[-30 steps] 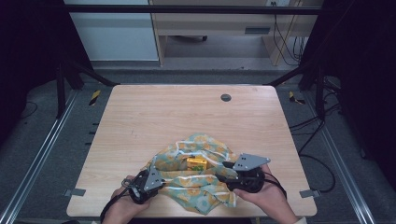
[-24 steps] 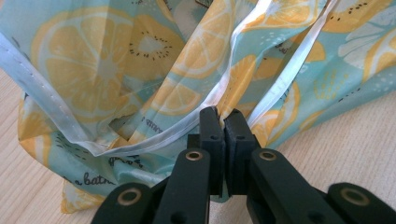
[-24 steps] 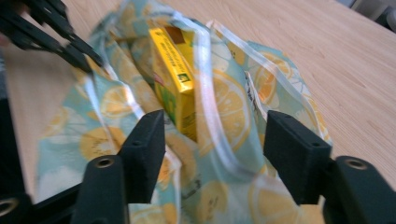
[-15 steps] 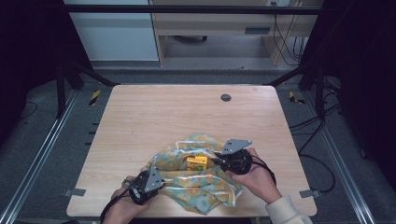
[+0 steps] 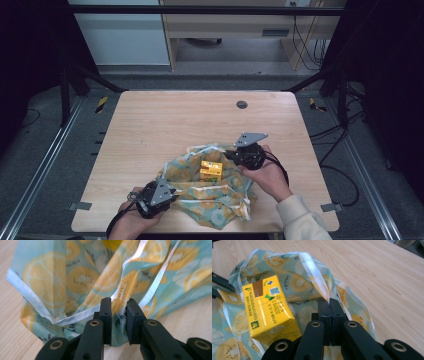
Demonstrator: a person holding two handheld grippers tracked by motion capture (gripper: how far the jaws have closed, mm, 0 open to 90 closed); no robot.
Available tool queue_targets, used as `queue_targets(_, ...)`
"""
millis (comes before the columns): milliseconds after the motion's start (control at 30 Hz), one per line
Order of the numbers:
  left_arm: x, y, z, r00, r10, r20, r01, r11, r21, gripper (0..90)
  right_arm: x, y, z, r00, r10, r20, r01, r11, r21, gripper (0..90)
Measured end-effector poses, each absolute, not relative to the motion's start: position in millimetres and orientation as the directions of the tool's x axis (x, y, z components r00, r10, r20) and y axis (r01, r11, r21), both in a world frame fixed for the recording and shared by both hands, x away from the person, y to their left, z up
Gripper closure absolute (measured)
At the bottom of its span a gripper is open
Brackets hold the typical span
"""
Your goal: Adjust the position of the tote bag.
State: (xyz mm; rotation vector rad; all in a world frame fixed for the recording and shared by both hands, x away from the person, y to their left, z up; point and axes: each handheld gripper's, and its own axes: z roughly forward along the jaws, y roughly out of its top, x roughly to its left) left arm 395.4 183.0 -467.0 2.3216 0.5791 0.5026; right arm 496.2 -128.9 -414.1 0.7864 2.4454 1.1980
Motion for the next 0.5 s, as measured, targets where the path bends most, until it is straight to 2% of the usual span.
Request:
queue_targets(100,394.3,186.1,-456.3,0.823,0.543,0.166,0.259,-0.621,0.74,69.8,495.4,-127.9,-413.8,-0.803,0.595,-0.03,0.34,0.5,0.796,90.0)
queue_targets(133,394.5,186.6,-453.2,0.824,0.545,0.158,0.258,-0.607,0.751,62.4,495.4,-128.7,-413.2,-0.802,0.597,-0.028,0.343,0.499,0.796,89.9)
queue_targets(267,398.2,183.2,-435.2,0.845,0.527,0.086,0.257,-0.542,0.8,45.2,496.4,-131.8,-411.4,-0.799,0.601,-0.032,0.343,0.498,0.796,89.8)
queue_targets(333,402.5,178.8,-432.2,0.846,0.527,0.08,0.256,-0.533,0.806,42.9,496.7,-132.5,-411.1,-0.8,0.599,-0.031,0.345,0.501,0.794,89.6)
queue_targets(500,431.5,155.3,-446.4,0.871,0.487,0.071,0.276,-0.602,0.75,40.5,499.5,-132.7,-411.6,-0.799,0.601,-0.024,0.35,0.497,0.794,89.4)
